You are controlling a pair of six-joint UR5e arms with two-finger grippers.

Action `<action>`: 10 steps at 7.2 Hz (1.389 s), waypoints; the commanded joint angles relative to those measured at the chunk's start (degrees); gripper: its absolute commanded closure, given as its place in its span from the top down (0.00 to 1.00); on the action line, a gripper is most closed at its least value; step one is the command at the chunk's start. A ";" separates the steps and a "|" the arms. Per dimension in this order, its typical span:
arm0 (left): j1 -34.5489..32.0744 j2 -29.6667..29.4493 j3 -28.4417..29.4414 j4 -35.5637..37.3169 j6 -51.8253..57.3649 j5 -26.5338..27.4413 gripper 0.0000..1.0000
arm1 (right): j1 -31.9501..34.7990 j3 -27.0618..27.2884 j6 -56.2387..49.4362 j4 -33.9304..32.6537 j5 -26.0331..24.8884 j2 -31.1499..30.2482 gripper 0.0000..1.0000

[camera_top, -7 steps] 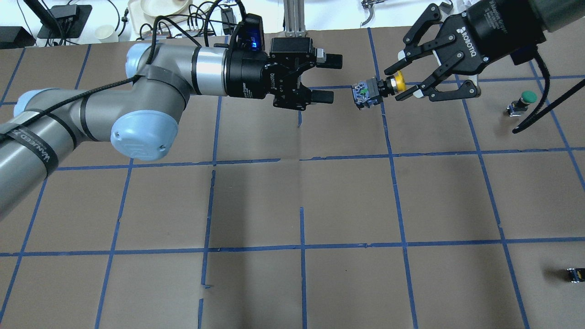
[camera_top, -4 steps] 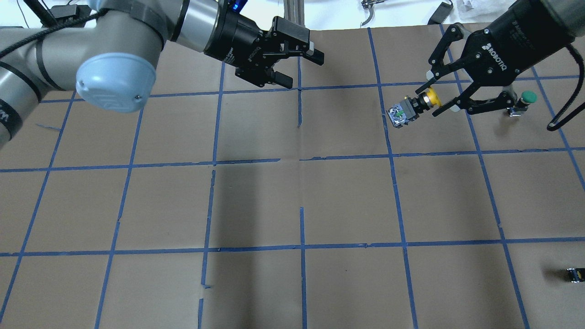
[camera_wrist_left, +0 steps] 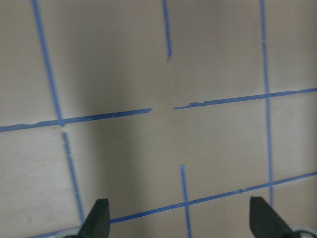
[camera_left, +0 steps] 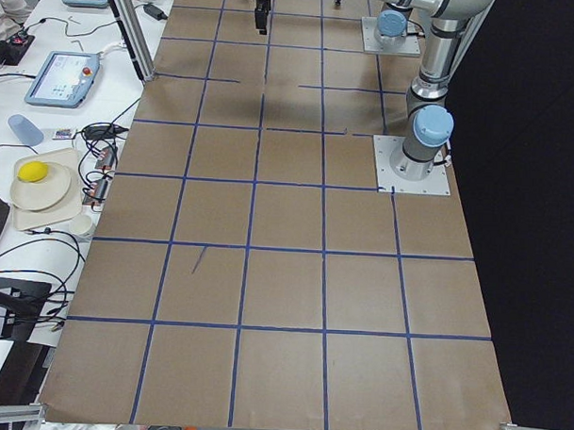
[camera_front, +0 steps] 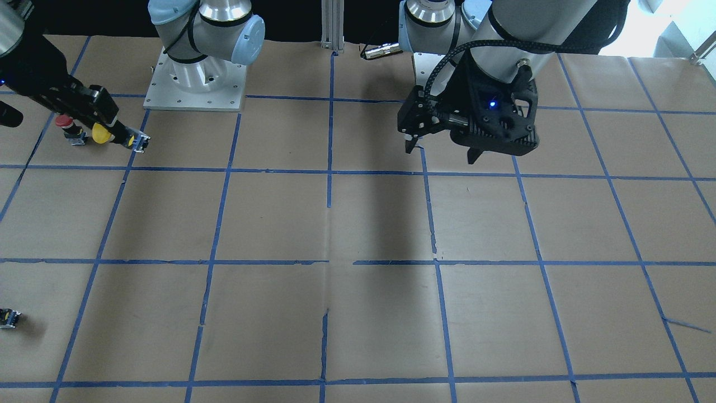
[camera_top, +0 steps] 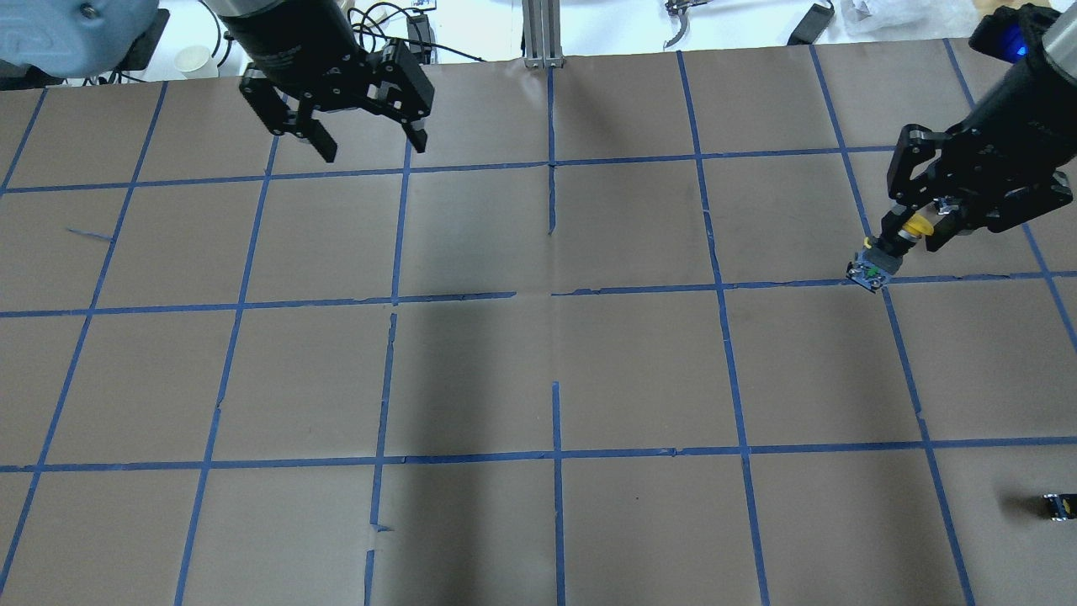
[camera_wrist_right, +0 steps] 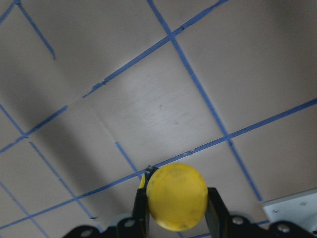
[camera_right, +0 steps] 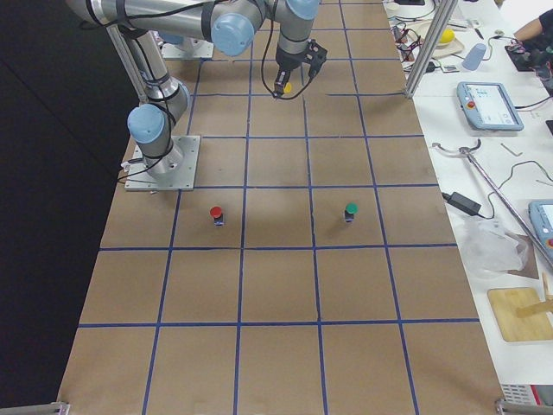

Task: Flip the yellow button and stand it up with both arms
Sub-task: 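Lower the button upright with the right gripper onto the table beside the green button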

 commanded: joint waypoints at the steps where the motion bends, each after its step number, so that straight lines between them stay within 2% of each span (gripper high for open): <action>1: 0.74 1.12 -1.23 -0.20 0.08 6.82 1.00 | -1.10 8.04 -12.03 -14.06 -7.02 -1.17 0.06; 2: 1.00 1.38 -1.85 -0.11 0.17 6.82 1.00 | -1.88 11.73 -15.48 -19.69 -7.83 -2.22 0.06; 3: 1.87 1.56 -1.95 -0.11 0.43 6.82 1.00 | -5.20 15.51 -22.56 -25.14 -7.75 -2.32 0.06; 4: 2.41 1.56 -1.86 0.50 0.69 6.82 1.00 | -10.45 19.64 -32.55 -33.81 -7.66 -2.32 0.06; 6: 3.20 2.52 -2.38 0.07 0.61 7.08 1.00 | -19.17 27.12 -45.26 -44.82 -3.56 -2.15 0.07; 8: 3.55 3.14 -3.52 0.51 0.70 6.90 1.00 | -23.24 27.94 -49.44 -46.81 0.06 -0.67 0.07; 10: 3.55 3.23 -3.62 0.60 0.70 6.90 1.00 | -24.39 27.86 -49.36 -54.42 0.69 7.22 0.07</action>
